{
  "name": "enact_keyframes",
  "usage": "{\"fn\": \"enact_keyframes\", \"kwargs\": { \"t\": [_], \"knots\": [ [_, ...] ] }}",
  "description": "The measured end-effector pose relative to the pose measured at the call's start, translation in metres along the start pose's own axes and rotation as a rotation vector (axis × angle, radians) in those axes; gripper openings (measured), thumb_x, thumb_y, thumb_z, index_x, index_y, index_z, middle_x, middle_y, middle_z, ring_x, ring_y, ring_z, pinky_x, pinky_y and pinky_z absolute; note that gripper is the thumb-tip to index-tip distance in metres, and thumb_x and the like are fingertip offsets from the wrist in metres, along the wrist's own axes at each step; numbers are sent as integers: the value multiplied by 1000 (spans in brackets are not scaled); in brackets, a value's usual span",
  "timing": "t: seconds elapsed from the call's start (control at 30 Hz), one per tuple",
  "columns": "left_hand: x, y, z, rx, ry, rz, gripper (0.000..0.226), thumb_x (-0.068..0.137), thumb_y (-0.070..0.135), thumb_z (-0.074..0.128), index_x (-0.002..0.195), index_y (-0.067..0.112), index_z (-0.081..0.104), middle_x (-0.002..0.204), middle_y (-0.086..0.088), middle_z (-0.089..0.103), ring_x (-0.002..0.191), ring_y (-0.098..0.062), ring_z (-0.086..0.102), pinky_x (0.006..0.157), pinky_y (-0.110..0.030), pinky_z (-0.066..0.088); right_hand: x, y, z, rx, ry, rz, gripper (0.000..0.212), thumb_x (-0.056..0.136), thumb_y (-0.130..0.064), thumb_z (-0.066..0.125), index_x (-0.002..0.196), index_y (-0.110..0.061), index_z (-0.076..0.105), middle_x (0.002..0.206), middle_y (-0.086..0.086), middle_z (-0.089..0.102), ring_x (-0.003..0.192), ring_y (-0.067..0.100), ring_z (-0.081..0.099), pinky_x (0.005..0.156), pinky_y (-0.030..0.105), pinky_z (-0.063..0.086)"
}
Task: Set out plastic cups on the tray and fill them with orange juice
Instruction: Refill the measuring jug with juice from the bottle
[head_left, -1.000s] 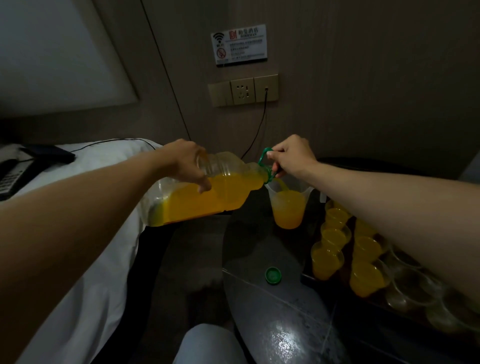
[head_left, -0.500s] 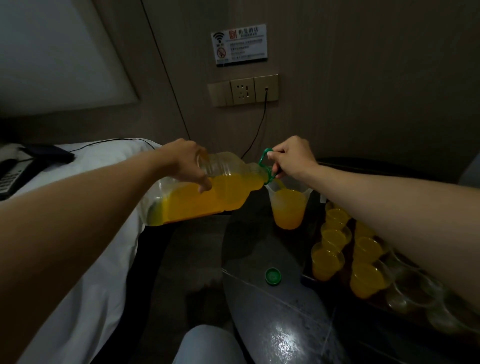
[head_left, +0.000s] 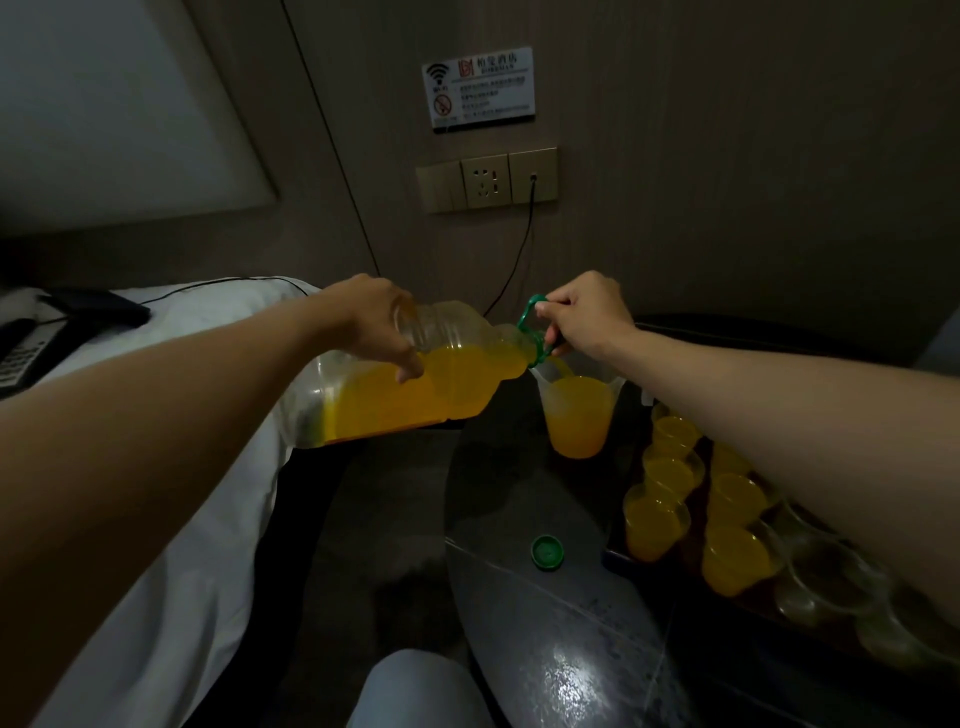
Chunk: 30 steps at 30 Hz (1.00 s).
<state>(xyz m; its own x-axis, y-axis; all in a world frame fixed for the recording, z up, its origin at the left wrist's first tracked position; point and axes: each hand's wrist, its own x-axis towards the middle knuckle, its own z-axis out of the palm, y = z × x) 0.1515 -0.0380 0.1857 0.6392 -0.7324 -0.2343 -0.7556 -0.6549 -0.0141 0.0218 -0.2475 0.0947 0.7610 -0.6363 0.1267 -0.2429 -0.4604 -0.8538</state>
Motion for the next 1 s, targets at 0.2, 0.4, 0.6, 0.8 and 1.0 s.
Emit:
{"fn": "enact_keyframes", "kwargs": {
  "t": [0.2,0.4,0.6,0.8,1.0],
  "knots": [
    [1,-1,0,16,9,3,57,66,41,87,112,27,56,104,-2,58,97,-21,56,76,-33,49,1,0,-1,0,9,-1,15,100,-17,64,96,-8,76,70,8,72,56,9,70,53,20,58],
    [2,-1,-1,25,-1,6,59,67,42,86,116,27,55,110,-3,58,101,-22,56,80,-33,50,1,0,-2,-5,12,-8,16,100,-17,64,96,-7,76,69,8,72,55,9,69,55,22,60],
    [2,-1,-3,5,-13,14,54,68,39,86,111,28,55,107,-2,59,99,-21,57,79,-33,49,1,0,-2,-1,5,-2,16,100,-17,64,96,-8,76,70,8,72,57,11,70,56,23,60],
    [2,-1,-4,-6,4,14,50,66,41,87,105,30,57,98,3,57,89,-15,55,68,-29,45,1,-2,-5,8,-4,-4,17,100,-17,63,94,-7,76,73,10,73,65,16,73,57,24,61],
    [2,-4,-4,-8,-1,13,57,67,41,87,114,29,57,104,2,56,96,-18,55,68,-28,42,0,-3,-4,10,-1,-3,19,100,-17,64,93,-5,77,70,9,72,60,13,71,56,24,60]
  ]
}}
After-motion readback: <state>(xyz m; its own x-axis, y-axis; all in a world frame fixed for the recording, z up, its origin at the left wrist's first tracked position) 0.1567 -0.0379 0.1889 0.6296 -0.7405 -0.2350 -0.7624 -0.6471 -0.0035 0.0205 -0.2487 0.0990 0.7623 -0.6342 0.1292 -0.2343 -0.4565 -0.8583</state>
